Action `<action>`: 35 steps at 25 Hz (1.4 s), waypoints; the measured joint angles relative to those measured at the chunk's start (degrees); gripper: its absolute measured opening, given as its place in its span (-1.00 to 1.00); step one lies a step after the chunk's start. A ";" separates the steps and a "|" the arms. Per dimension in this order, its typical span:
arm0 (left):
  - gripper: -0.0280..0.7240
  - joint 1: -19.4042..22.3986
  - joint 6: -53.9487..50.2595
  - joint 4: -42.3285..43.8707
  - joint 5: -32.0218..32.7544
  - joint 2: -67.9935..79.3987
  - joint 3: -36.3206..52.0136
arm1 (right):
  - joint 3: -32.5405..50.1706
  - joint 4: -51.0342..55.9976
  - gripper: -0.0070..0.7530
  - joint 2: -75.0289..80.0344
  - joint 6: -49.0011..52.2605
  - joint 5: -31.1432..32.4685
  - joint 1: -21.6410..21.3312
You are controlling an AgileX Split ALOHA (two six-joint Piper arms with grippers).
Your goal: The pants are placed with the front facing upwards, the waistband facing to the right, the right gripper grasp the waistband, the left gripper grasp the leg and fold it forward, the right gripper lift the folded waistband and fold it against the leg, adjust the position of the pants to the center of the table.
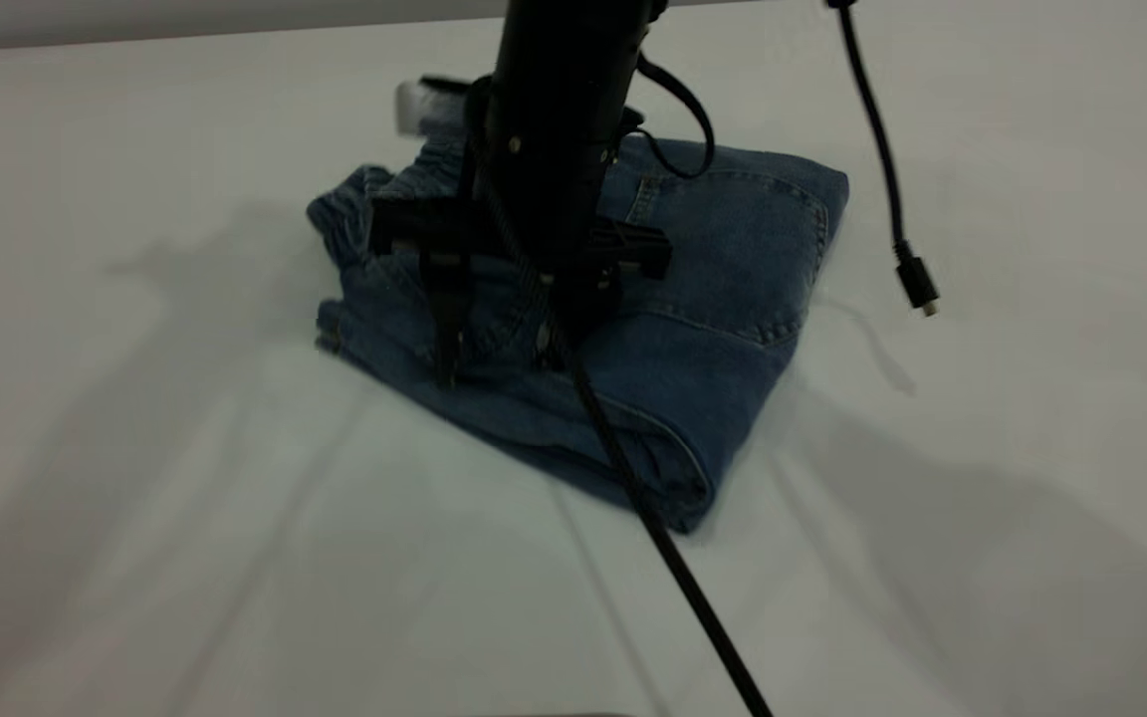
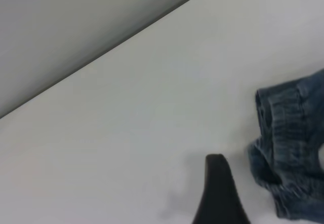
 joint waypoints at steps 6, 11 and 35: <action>0.25 0.00 0.00 0.00 0.00 0.00 0.00 | 0.00 -6.30 0.17 -0.24 -4.97 3.89 4.14; 0.25 0.00 0.00 0.00 0.00 0.00 0.00 | -0.11 -13.00 0.17 -0.35 -6.70 4.08 7.32; 0.25 0.00 -0.06 -0.17 12.73 -13.46 0.11 | 0.53 -28.56 0.04 -36.97 -4.03 7.22 10.39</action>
